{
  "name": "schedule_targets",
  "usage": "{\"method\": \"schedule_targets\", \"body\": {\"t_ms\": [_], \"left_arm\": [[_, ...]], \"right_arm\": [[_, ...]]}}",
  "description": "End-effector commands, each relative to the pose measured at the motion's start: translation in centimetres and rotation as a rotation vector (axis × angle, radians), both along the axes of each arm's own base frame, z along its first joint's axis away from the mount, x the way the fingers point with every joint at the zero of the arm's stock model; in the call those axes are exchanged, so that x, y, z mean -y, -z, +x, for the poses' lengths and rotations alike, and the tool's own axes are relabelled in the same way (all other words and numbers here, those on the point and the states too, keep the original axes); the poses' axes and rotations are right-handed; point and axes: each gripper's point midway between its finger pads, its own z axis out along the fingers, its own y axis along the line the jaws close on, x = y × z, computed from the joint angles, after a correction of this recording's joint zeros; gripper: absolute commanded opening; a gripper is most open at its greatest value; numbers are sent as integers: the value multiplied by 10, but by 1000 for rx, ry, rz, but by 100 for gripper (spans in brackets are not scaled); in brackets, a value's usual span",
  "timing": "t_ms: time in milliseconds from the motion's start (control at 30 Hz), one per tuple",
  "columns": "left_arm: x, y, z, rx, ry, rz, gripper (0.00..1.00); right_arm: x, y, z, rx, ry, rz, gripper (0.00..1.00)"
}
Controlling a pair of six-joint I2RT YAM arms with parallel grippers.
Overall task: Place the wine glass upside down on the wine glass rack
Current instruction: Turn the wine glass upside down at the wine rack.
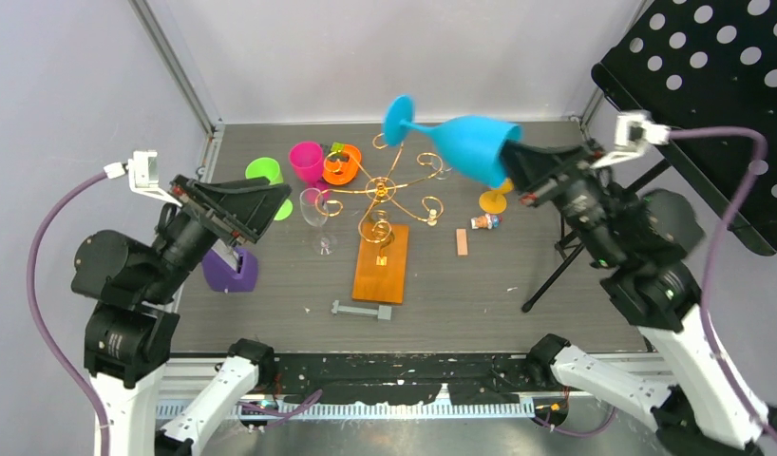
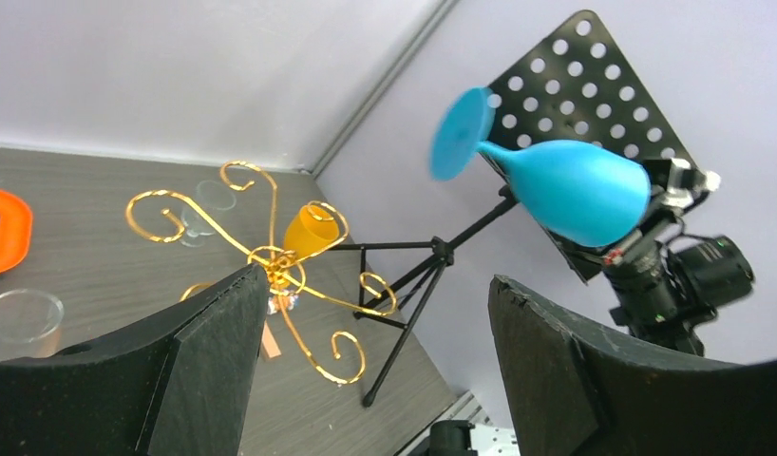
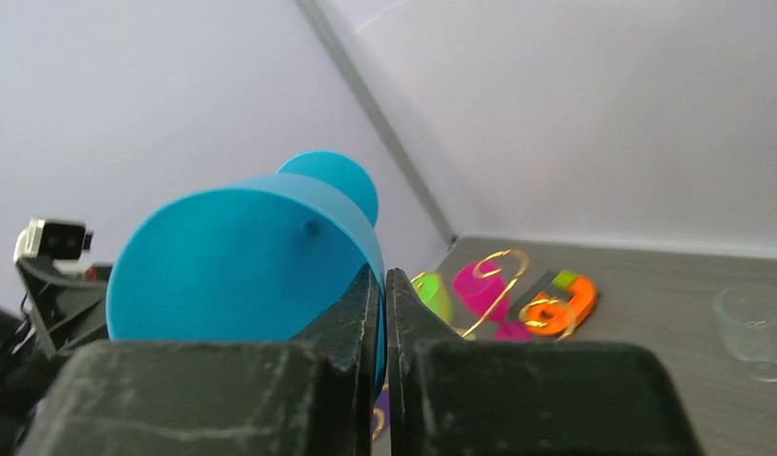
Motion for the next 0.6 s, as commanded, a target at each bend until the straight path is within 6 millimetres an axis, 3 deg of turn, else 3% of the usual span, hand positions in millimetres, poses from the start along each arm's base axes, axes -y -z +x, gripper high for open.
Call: {"method": "schedule_targets", "body": {"t_ms": [0, 33, 67, 100, 133, 233, 267, 300, 400, 433, 467, 567], "left_arm": [[11, -37, -6, 158, 55, 23, 83], [15, -38, -6, 158, 75, 14, 83], [22, -34, -4, 144, 99, 2, 83], [26, -35, -5, 144, 118, -19, 83], [32, -29, -3, 120, 138, -36, 83], [45, -17, -2, 49, 188, -105, 84], [49, -13, -2, 25, 205, -134, 84], [52, -12, -3, 6, 223, -162, 84], [56, -12, -8, -17, 260, -238, 84], [56, -13, -9, -22, 264, -257, 84], [55, -13, -8, -27, 261, -277, 84], [55, -19, -10, -24, 274, -341, 84]], "right_arm": [[-47, -25, -13, 32, -127, 14, 5], [-48, -27, -11, 43, -94, -5, 6], [-66, -26, -17, 44, -135, -16, 6], [-71, -21, -12, 45, -109, -40, 6], [-79, -27, -20, 64, -133, -21, 6], [-85, -21, -18, 100, -79, -29, 6], [-84, -29, -22, 126, -80, 9, 6], [-86, -20, -21, 133, -65, -8, 6], [-87, -25, -28, 196, -50, 36, 6], [-93, -16, -31, 201, -58, 26, 6], [-89, -24, -34, 243, -42, 55, 6], [-100, -23, -48, 321, -56, 68, 6]]}}
